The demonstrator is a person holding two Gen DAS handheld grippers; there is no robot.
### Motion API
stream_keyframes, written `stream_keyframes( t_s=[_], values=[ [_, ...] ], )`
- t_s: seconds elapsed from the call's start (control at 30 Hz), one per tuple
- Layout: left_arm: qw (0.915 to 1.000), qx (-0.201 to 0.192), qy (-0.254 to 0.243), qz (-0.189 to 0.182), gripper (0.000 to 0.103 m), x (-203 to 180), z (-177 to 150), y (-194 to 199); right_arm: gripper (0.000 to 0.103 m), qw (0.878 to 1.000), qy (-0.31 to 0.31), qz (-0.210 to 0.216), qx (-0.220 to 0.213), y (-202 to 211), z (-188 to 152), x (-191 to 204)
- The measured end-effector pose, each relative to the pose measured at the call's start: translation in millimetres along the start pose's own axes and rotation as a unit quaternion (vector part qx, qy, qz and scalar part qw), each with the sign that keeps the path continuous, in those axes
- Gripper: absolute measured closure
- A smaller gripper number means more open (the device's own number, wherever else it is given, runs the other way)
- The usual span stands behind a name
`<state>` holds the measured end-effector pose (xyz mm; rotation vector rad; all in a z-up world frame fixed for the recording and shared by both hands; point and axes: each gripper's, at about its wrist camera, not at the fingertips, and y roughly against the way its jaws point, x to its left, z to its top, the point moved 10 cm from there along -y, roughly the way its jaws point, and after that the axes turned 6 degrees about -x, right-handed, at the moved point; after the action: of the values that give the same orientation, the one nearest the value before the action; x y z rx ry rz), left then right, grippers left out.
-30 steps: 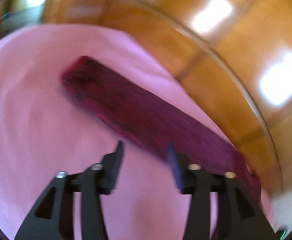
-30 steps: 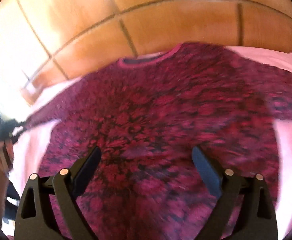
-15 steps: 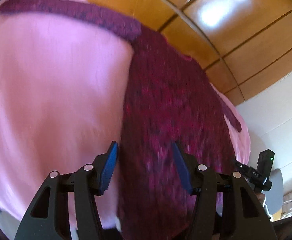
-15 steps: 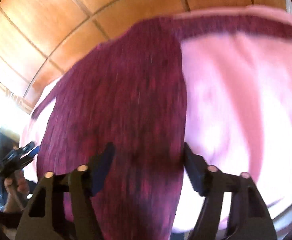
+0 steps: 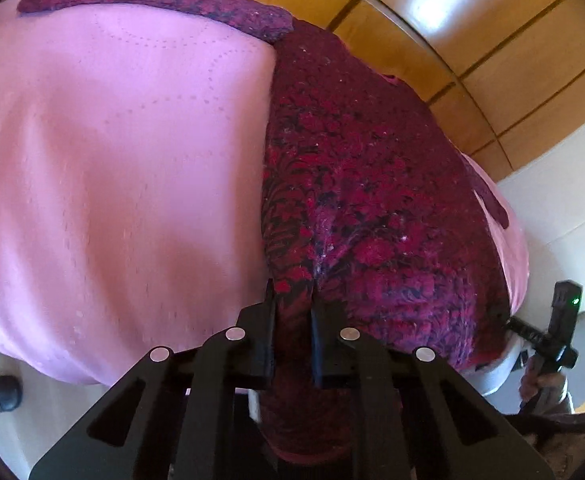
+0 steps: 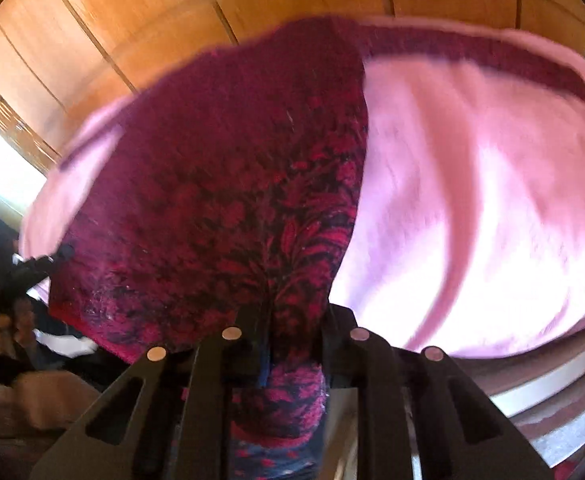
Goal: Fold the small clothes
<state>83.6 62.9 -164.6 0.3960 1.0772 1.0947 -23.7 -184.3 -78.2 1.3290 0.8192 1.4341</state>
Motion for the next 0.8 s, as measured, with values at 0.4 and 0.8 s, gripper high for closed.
stream_keyframes(
  t_s=[0.4,0.8],
  values=[
    [0.9934,-0.103,-0.046,-0.019,0.041,-56.9,87.4,25.2,0.035,0.939,-0.282,0.076,-0.184,38.8,120.6,-138.0],
    [0.9965,-0.027,-0.080,-0.006,0.040,-96.1,96.6,-61.0,0.042,0.811,-0.518,0.022,-0.272,-11.5,228.4,-343.8]
  ],
)
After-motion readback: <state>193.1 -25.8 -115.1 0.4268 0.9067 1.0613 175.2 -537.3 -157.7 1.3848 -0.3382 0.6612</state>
